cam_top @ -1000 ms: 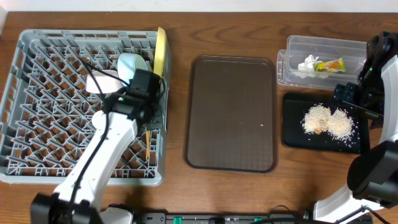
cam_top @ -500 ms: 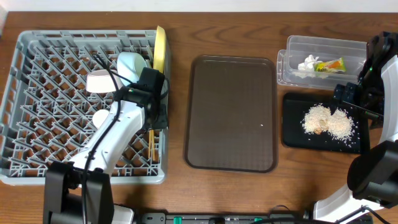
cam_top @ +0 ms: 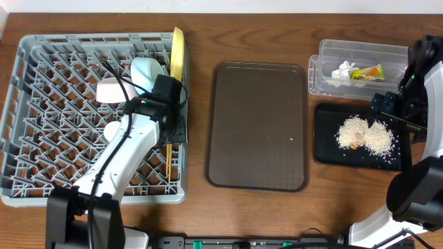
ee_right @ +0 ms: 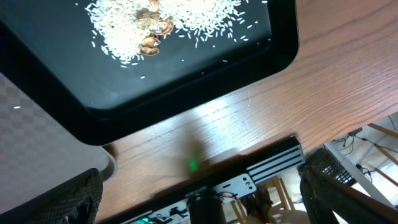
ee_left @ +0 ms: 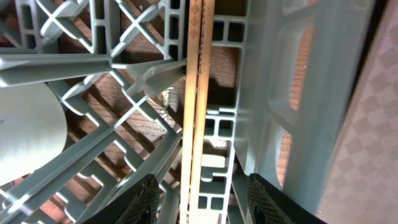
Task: Sort waste into correct bins and load items into the dishwasher
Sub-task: 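Insert the chopstick upright beside the first one and open the left gripper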
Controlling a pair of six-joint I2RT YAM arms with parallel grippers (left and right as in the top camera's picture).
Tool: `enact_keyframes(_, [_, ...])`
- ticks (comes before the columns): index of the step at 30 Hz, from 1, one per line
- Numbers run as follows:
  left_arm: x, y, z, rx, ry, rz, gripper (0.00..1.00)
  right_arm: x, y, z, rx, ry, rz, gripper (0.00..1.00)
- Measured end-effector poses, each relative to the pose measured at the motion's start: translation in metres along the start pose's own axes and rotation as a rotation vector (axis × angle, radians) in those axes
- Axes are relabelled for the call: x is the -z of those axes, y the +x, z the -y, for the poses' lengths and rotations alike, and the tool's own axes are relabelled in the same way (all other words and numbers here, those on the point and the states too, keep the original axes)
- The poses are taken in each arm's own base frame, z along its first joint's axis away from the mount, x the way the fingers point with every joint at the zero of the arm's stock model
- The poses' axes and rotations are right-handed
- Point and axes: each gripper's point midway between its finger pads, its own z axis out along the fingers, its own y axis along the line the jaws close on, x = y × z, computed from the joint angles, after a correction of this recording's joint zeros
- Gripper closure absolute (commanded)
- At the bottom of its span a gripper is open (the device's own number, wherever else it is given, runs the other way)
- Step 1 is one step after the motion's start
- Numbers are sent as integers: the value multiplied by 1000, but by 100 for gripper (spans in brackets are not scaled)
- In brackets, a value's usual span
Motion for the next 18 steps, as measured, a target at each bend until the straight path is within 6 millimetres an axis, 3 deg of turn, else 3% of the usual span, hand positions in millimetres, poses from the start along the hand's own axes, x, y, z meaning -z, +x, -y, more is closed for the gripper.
enact_keyframes(10, [9,-4,1,-6,10,35,45,0,0,0,0,0,0,1])
enact_keyframes(12, [10,-4,1,-8,12,39,41,0,0,0,0,0,0,1])
enact_keyframes(18, [44,-13,0,1,46,156,37,0,0,0,0,0,0,1])
